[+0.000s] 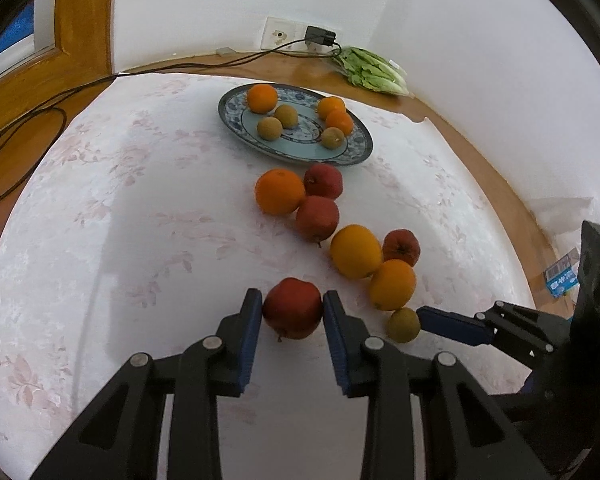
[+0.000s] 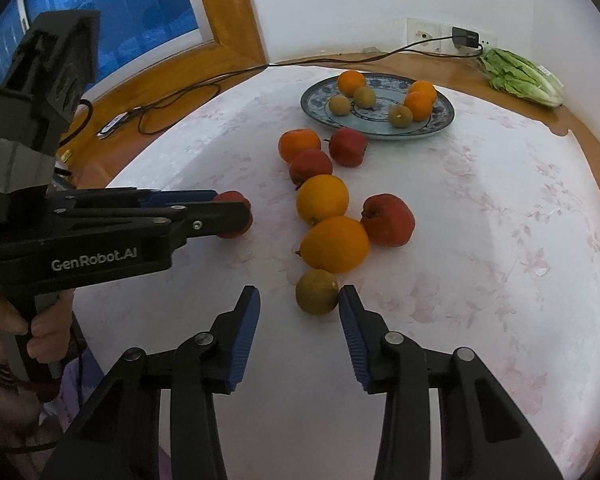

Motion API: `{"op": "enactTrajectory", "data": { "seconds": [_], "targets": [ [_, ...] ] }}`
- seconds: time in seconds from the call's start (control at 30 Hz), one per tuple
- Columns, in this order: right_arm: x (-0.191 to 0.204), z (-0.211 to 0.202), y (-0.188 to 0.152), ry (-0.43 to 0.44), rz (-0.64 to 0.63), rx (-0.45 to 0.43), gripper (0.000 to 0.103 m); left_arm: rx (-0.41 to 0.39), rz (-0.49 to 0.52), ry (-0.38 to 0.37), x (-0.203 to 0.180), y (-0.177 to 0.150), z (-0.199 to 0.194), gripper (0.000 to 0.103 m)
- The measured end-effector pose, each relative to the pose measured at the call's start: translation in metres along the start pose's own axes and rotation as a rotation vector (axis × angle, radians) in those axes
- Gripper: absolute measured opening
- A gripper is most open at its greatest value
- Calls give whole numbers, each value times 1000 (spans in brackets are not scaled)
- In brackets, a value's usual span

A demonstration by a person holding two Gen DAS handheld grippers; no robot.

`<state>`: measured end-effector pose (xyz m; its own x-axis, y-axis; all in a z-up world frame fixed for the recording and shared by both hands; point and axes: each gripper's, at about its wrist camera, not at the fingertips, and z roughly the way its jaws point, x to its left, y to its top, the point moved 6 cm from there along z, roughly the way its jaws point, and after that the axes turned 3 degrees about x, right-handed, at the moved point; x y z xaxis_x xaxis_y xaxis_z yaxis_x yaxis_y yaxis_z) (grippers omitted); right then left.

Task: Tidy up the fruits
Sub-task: 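Close the right tool on a yellow-green fruit while the left tool holds the apple, then carry the red apple and yellow-green fruit over the plate with both tools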

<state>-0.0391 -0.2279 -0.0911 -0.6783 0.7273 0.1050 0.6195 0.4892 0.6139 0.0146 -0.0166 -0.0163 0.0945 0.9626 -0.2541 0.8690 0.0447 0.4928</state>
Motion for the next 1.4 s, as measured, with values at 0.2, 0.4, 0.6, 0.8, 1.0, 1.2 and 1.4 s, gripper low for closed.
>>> {"op": "enactTrajectory", "data": {
  "seconds": [0.2,0.4,0.6,0.8,1.0,1.2,1.4],
  "targets": [
    [-4,7,0,-1,22,23,40,0,-4,-4,1,0,0,33],
    [-6,8,1,-15,23,16,31,-1,-9,-2,2,1,1,33],
    [-11,8,2,-12,41,10,25,-2,-6,-2,1,1,0,33],
    [-14,3,3,-6,52,-2,25,-4,-3,0,-1,2,-1,33],
    [-17,-10,10,-7,55,-34,24,-5,0,2,-2,2,-1,33],
    [-22,-14,17,-3,62,-44,24,-14,15,7,-6,10,-3,33],
    [-28,-17,25,-9,59,-53,24,-17,20,10,-6,19,-2,33]
  ]
}}
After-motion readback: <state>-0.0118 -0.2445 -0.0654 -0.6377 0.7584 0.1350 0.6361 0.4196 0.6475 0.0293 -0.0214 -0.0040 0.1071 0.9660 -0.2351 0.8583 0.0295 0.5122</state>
